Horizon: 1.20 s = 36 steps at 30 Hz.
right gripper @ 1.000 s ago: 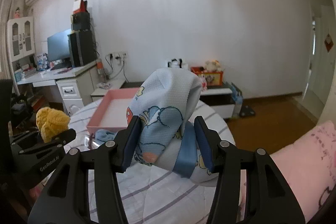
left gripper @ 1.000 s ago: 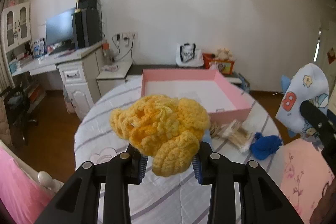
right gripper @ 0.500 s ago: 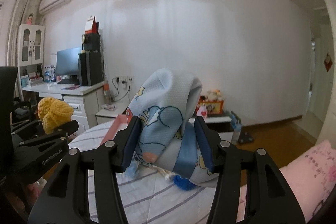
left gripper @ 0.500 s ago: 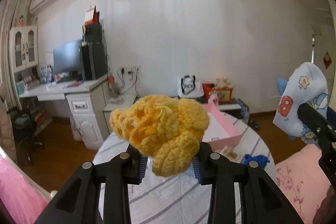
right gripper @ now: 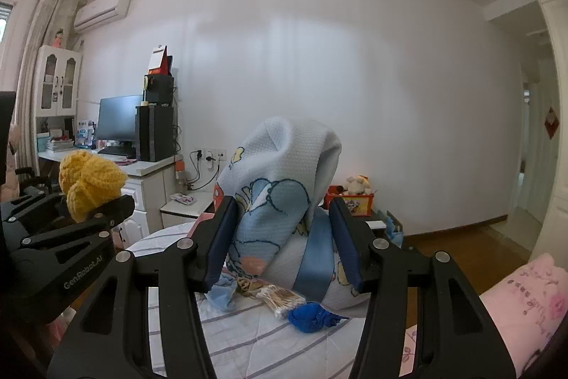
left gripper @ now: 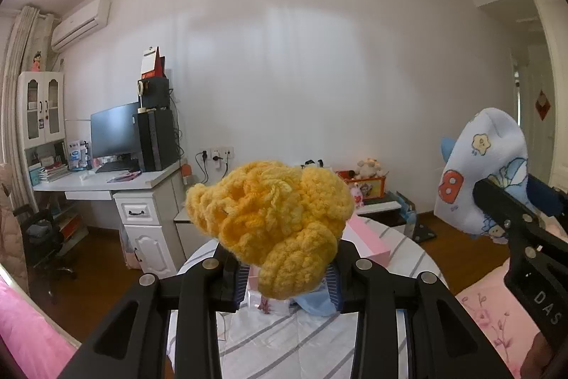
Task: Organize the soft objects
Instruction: 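Lift the yellow crocheted toy with the left gripper while the right gripper carries the garment away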
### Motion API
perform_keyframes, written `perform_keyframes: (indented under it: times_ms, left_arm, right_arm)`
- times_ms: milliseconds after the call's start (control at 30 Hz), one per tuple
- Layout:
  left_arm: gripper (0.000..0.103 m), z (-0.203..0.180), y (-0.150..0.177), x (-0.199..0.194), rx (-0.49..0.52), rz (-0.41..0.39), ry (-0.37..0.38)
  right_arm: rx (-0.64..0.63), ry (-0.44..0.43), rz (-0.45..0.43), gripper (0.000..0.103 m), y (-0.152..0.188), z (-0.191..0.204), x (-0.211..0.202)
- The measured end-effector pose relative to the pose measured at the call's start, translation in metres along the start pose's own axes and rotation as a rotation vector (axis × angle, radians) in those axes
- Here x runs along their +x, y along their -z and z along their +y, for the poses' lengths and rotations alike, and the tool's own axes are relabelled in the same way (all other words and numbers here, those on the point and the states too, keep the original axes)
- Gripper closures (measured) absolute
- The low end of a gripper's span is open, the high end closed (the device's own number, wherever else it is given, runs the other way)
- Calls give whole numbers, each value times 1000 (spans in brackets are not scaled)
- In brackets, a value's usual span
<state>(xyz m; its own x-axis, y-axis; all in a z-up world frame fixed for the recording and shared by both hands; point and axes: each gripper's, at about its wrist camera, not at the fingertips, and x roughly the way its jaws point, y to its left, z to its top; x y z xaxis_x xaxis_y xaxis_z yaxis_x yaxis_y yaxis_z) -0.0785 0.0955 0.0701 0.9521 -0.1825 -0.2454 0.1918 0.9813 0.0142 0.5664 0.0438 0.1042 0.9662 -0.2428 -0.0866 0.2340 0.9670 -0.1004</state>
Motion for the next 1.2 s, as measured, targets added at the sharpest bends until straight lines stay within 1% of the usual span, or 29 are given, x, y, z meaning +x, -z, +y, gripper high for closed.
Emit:
perform_keyframes:
  times_ms: [200,233,300,433,633,833,1133,1167,1200]
  left_arm:
    - [70,4,14,-11,-6,5,-1]
    - [70,3,11,-8,-6,6,-2]
    - [70,1,10,-19,-7,4,-3]
    - [70,-2,6,-13,-12,7,-6]
    - [70,-5,-10,-5,-14,13,-6]
    - [70,-6,-16,2,-19,22,-6]
    - [70,-3,-22,19,-28,55,-8]
    - [70,-3,-23,23,-29,59,-7]
    - [70,-3,-24,27,-29,64,-6]
  right_arm:
    - [-9,-8,4,53,2,3,-3]
    - [-10,-8,5,53,2,3,-2]
    - [-9,-9,8,53,2,2,-2]
    - [-2,-10,16,53,3,-6,-1]
    - [-3,-12,34,53,2,-7,5]
    - [3,-15,50,53,0,-5,8]
    - [1,-17,91,53,3,-2,27]
    - [2,-15,94,54,3,-2,29]
    - [1,-13,96,58,4,-1,32]
